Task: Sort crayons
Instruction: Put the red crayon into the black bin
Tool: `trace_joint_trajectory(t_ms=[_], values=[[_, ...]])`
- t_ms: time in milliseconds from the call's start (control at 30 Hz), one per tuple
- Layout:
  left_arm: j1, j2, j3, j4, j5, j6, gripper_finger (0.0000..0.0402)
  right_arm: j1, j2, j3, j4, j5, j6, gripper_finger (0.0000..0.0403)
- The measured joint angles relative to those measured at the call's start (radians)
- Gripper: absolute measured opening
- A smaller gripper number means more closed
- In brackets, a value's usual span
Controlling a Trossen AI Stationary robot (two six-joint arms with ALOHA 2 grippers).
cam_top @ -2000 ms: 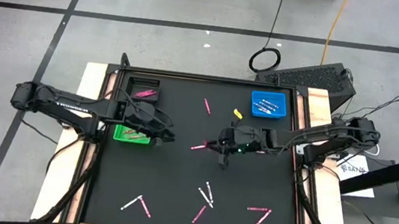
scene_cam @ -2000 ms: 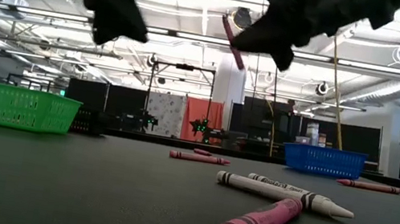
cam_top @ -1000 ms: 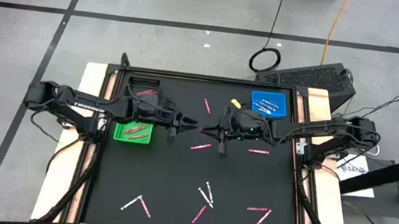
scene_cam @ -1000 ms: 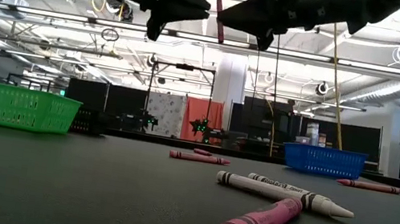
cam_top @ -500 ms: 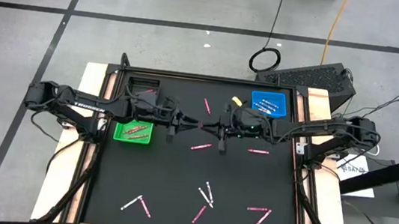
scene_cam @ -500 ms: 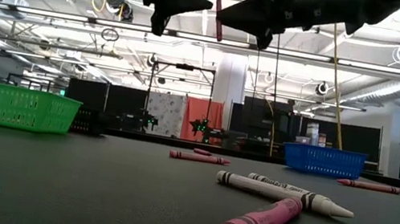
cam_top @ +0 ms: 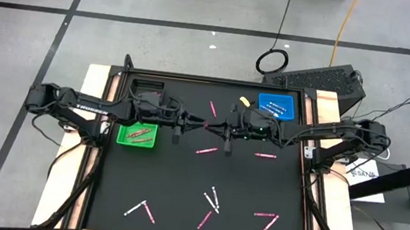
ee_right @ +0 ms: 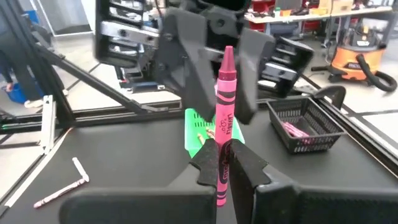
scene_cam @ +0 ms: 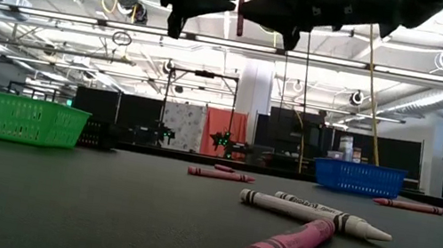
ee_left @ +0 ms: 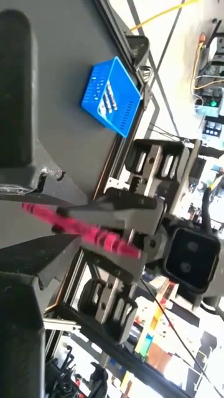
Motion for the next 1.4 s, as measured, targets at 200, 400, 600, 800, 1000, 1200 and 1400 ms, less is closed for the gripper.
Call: trace_joint_trajectory(t_ms=[200,400,600,800,1000,1200,1400], values=[[0.000,0.000,0.000,0.000,0.000,0.007,0.0090,-0.019,0.008,0.000,0.021,-0.001,0.028,0.0002],[0.000,0.001,0.000,0.000,0.000,0.007,0.0090,-0.021,0.039,0.000,0.039,-0.005,0.029,0.0002],[0.013,0.001,0.000,0.003,0.000,0.007,0.0090,-0.021,0.043,0.000,0.079,-0.007,0.029,0.0002],[0.030,0.001,0.000,0.013,0.001,0.007,0.0090,-0.023,0.043,0.000,0.092,-0.006,0.029,0.0002],[0.036,0.001,0.000,0.032,0.003,0.007,0.0090,-0.025,0.043,0.030,0.075,-0.006,0.016,0.0002],[0.037,0.001,0.000,0.068,0.024,0.008,0.0090,-0.031,0.065,0.070,0.023,-0.009,0.002,0.0002],[0.045,0.001,0.000,0.060,0.027,0.026,0.0090,-0.031,0.110,0.106,0.010,-0.010,0.002,0.0002]])
